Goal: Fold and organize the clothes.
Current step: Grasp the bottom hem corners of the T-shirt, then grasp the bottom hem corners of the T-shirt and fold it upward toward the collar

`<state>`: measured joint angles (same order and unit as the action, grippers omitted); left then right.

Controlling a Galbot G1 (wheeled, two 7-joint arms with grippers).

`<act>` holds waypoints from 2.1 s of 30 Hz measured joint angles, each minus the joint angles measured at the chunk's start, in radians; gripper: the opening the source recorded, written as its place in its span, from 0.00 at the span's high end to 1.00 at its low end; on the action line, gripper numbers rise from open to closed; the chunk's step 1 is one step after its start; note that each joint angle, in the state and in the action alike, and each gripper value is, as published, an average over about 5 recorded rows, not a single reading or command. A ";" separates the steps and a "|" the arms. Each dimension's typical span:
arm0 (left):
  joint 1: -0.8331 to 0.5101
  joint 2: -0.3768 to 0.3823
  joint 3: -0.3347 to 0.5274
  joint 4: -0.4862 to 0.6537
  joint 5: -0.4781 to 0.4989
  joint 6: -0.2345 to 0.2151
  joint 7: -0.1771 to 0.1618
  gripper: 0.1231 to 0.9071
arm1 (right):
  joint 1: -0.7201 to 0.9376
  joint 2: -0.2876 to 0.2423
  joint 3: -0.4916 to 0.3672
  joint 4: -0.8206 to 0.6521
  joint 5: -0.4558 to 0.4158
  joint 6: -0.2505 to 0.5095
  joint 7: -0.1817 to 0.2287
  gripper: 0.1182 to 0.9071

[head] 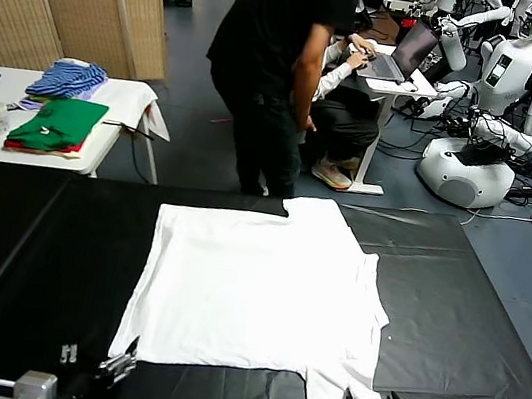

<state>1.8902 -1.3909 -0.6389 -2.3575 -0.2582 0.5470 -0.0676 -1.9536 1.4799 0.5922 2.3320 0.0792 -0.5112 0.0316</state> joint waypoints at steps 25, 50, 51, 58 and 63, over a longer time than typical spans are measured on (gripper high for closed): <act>0.005 -0.004 0.033 0.011 0.005 0.071 -0.001 0.64 | -0.008 0.008 -0.009 0.033 0.072 -0.072 0.042 0.86; -0.001 0.005 0.034 -0.018 -0.015 0.112 0.031 0.97 | -0.024 0.010 0.002 0.128 0.226 -0.138 0.057 0.97; -0.001 0.006 0.034 -0.019 -0.016 0.114 0.031 0.97 | -0.025 0.010 0.002 0.131 0.229 -0.137 0.057 0.97; 0.003 0.006 0.031 -0.032 -0.031 0.113 0.027 0.97 | -0.045 0.009 0.002 0.167 0.260 -0.197 0.089 0.97; 0.012 0.012 0.020 -0.050 -0.022 0.142 0.027 0.97 | -0.064 0.006 0.011 0.203 0.286 -0.226 0.102 0.97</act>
<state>1.9017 -1.3791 -0.6191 -2.4079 -0.2804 0.6885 -0.0410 -2.0178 1.4856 0.6033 2.5355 0.3650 -0.7368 0.1338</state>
